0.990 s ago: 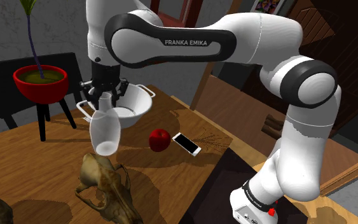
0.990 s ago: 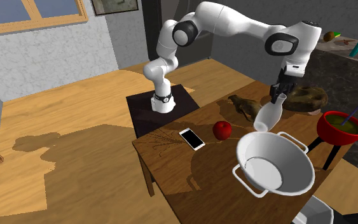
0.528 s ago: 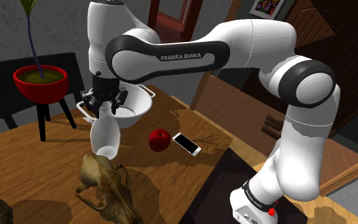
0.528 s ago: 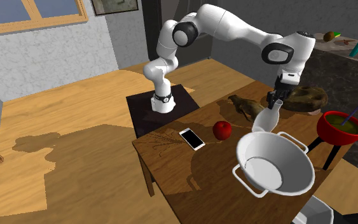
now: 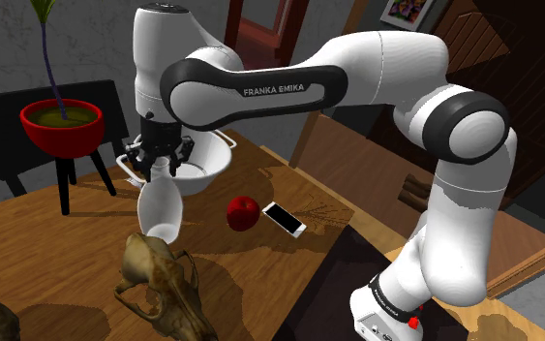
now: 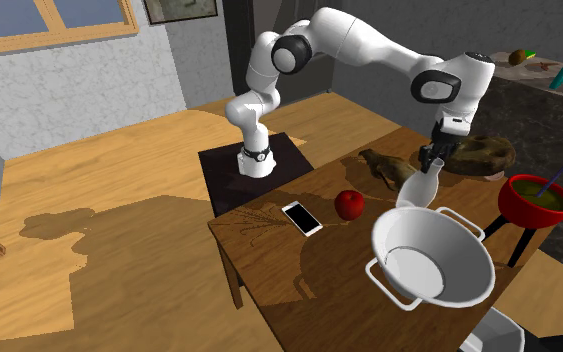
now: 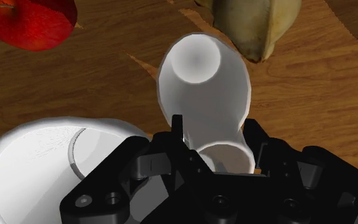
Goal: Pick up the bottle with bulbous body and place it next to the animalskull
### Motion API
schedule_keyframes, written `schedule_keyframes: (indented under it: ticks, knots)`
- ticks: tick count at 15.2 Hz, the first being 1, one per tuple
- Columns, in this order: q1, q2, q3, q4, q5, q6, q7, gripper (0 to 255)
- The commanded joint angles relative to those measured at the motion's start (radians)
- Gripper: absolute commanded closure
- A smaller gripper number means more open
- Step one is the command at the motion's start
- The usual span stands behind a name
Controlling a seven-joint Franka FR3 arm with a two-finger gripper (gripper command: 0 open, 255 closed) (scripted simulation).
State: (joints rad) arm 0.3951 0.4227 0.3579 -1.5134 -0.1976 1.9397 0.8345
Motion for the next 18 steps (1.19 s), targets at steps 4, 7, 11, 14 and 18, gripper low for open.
schedule_keyframes:
  ticks: [4,7,11,14,18]
  knots:
    - [0.000,0.000,0.000,0.001,0.000,0.000,0.000,0]
    - [0.001,-0.008,0.002,0.023,0.004,-0.030,-0.003,0]
    - [0.006,-0.021,0.007,0.097,0.011,-0.116,-0.009,0]
    - [0.006,-0.021,0.007,0.097,0.011,-0.116,-0.009,0]
    - [0.006,-0.021,0.007,0.097,0.011,-0.116,-0.009,0]
